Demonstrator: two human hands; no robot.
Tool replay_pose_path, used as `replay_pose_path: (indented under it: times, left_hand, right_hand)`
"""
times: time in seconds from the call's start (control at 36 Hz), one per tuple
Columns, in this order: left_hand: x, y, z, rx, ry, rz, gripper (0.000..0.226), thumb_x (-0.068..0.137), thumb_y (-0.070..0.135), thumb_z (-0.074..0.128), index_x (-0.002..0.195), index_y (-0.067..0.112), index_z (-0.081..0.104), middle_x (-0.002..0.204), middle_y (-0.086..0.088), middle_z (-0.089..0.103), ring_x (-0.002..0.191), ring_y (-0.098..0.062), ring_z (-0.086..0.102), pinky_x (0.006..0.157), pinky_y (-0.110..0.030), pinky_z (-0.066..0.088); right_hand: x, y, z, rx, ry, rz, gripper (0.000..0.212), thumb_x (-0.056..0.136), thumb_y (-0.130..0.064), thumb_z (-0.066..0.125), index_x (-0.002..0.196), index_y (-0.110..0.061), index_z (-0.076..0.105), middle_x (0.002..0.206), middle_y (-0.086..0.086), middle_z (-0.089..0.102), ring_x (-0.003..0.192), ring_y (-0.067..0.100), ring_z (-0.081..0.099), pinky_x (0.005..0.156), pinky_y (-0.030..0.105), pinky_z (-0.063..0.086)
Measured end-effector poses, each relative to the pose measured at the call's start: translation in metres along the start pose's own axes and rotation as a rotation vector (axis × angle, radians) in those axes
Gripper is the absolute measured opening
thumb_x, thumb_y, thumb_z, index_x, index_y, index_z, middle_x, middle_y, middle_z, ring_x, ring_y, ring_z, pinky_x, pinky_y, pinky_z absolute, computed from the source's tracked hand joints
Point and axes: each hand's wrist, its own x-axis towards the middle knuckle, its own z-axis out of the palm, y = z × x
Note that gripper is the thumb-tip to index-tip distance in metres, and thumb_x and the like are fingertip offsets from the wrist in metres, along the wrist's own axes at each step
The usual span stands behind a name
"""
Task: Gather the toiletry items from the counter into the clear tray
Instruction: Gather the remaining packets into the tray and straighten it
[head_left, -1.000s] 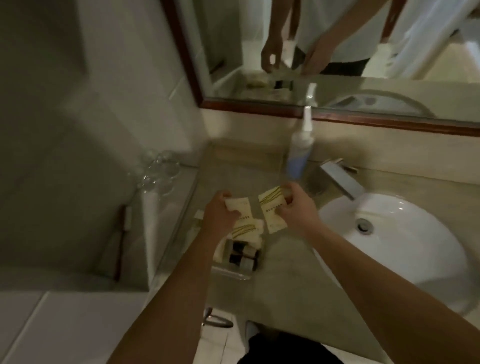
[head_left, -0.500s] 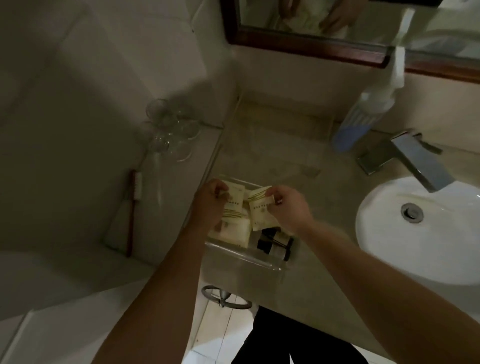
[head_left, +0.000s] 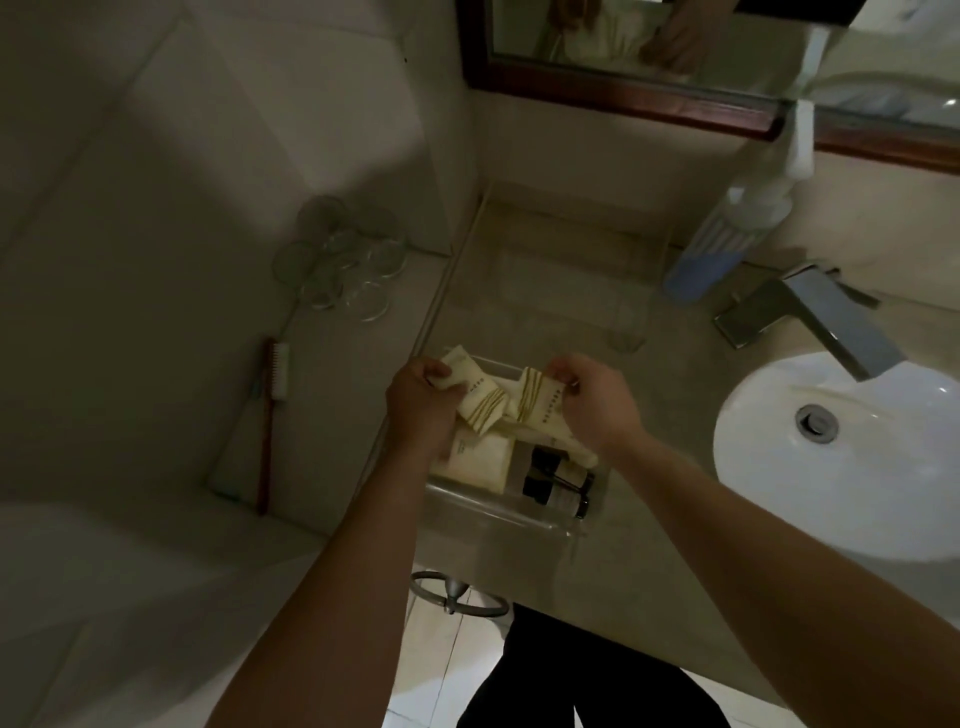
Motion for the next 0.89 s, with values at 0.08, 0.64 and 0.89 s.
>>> replay_pose_path:
  times: [0.08,0.64,0.89]
  left_hand:
    - [-0.003,-0.001,0.003,0.03,0.047,-0.036,0.023,0.073,0.011,0.081,0.089,0.009,0.064,0.098,-0.007,0.069,0.088,-0.019,0.067,0.059,-0.02,0.048]
    - [-0.02,-0.025,0.018,0.798,-0.05,0.477,0.033,0.075,0.038,0.072,0.101,0.02,0.065,0.115,-0.005,0.057,0.106,-0.029,0.051,0.087,-0.04,0.043]
    - [-0.012,-0.032,0.029,0.842,0.048,0.394,0.035,0.077,0.045,0.066,0.098,0.017,0.062,0.113,-0.01,0.056,0.106,-0.032,0.051,0.087,-0.044,0.046]
  right_hand:
    - [0.0,0.003,0.002,-0.019,-0.009,-0.014,0.048,0.082,0.006,0.04,0.112,-0.02,0.066,0.113,0.002,0.068,0.1,0.019,0.062,0.071,0.024,0.045]
    - [-0.028,0.031,0.019,-0.52,-0.061,-0.353,0.036,0.087,-0.018,0.056,0.12,-0.03,0.064,0.133,-0.003,0.057,0.116,0.027,0.048,0.091,0.042,0.043]
    - [-0.029,0.04,0.021,-0.554,-0.089,-0.337,0.048,0.081,-0.016,0.066,0.125,-0.033,0.06,0.138,-0.006,0.051,0.125,0.025,0.042,0.099,0.048,0.042]
